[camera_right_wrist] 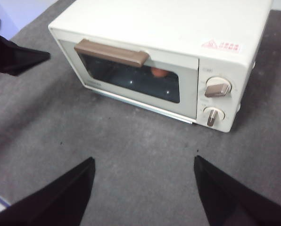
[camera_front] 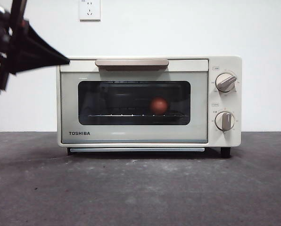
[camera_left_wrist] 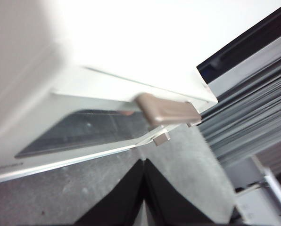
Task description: Eggoven
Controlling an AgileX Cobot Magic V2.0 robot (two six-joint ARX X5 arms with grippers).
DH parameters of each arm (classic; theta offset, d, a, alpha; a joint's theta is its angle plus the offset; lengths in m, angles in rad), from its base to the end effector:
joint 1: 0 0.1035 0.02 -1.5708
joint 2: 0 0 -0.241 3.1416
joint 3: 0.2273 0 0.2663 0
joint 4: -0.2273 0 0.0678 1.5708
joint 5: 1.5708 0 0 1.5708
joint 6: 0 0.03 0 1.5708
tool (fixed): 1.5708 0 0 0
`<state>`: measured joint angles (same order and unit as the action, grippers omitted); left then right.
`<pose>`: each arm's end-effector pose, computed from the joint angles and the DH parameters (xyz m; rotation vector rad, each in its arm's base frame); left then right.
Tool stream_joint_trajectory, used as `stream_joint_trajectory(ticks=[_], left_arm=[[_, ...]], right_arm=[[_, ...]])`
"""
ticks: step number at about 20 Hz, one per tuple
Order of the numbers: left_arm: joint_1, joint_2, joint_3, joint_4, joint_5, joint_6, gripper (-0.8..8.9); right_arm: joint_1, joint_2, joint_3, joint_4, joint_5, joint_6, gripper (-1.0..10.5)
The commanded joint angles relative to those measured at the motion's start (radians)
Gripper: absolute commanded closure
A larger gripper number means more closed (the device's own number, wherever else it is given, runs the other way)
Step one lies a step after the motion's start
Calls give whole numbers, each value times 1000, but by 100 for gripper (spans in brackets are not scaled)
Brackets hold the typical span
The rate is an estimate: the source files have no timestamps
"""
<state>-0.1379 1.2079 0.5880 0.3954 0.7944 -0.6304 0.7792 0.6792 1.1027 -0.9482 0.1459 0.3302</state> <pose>0.2616 -0.0579 0.2071 -0.6560 0.5071 -0.8303 0.0946 0.0873 0.3674 0.0753 0.5712 0.5304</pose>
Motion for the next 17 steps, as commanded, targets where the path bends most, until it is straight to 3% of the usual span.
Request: stream_joint_trajectory(ticks=[1,5,12,17], left_arm=[[-25,-120,13,-167,-80,137,806],[-72,-313,14,-400,-235,242,806],[-114,-574,43,-695,-420,336,806],[-114,-700,55,-830,-513,381,806]], right_arm=[[11,6,8,-7,-19,10,618],[12,6,-9,-10,-26,10,619],[14,5,-181,128,-99,10,675],[31,5,-336,394,-116,-11,893]])
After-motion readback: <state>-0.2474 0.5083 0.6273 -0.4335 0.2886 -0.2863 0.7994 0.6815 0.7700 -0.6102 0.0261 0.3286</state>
